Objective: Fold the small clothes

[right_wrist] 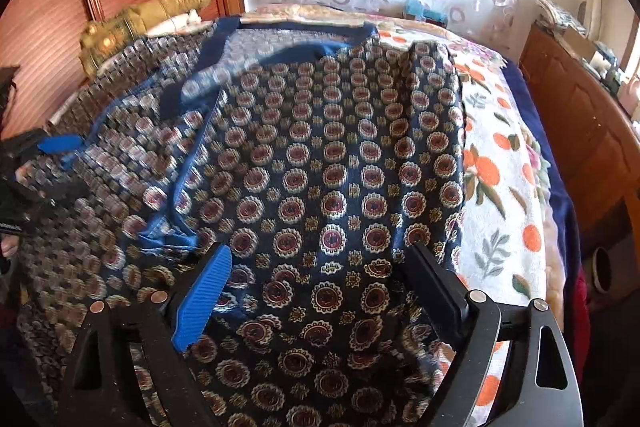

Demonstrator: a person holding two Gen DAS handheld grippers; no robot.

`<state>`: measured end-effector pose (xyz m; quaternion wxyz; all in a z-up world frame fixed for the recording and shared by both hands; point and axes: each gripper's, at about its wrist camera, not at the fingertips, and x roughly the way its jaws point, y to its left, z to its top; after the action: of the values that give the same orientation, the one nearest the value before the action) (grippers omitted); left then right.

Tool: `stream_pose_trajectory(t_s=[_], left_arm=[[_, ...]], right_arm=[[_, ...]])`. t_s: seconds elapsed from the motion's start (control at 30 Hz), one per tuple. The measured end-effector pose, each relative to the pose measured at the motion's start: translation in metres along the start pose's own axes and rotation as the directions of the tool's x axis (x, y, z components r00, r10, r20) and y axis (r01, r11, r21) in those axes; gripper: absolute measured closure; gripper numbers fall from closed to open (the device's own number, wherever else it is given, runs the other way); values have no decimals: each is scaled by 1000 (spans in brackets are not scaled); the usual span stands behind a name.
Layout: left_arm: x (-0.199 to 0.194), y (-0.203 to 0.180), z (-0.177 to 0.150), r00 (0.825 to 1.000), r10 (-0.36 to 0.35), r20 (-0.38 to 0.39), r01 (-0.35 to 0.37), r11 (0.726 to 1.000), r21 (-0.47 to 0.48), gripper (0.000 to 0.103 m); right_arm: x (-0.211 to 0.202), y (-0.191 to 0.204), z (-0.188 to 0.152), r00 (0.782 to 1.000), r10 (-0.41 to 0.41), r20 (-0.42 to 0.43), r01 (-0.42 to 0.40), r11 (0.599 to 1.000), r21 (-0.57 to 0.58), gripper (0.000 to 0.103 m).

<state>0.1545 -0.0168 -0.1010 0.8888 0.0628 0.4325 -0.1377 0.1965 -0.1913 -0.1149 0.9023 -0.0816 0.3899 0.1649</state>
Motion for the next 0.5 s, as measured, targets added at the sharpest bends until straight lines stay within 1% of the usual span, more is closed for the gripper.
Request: stream_pose_trajectory(t_s=[0.1, 0.2, 0.33, 0.43, 0.5], left_arm=[[-18, 15, 15, 998, -41, 52, 42, 999, -25, 16], [-28, 42, 36, 995, -35, 90, 39, 998, -52, 16], [-20, 86, 59, 995, 50, 84, -43, 995, -87, 16], [-7, 119, 65, 993, 105, 57, -97, 987, -130, 16], [1, 135, 64, 991, 127, 43, -120, 982, -149, 16]], right_arm=[[-15, -12, 17, 999, -5, 52, 6, 1000, -9, 13], [-14, -38, 42, 997, -26, 73, 25, 1000, 8, 13], [8, -78, 71, 997, -54, 57, 50, 997, 67, 13], [31, -96, 90, 998, -60, 29, 58, 995, 83, 13], [46, -104, 100, 998, -64, 12, 63, 994, 89, 13]])
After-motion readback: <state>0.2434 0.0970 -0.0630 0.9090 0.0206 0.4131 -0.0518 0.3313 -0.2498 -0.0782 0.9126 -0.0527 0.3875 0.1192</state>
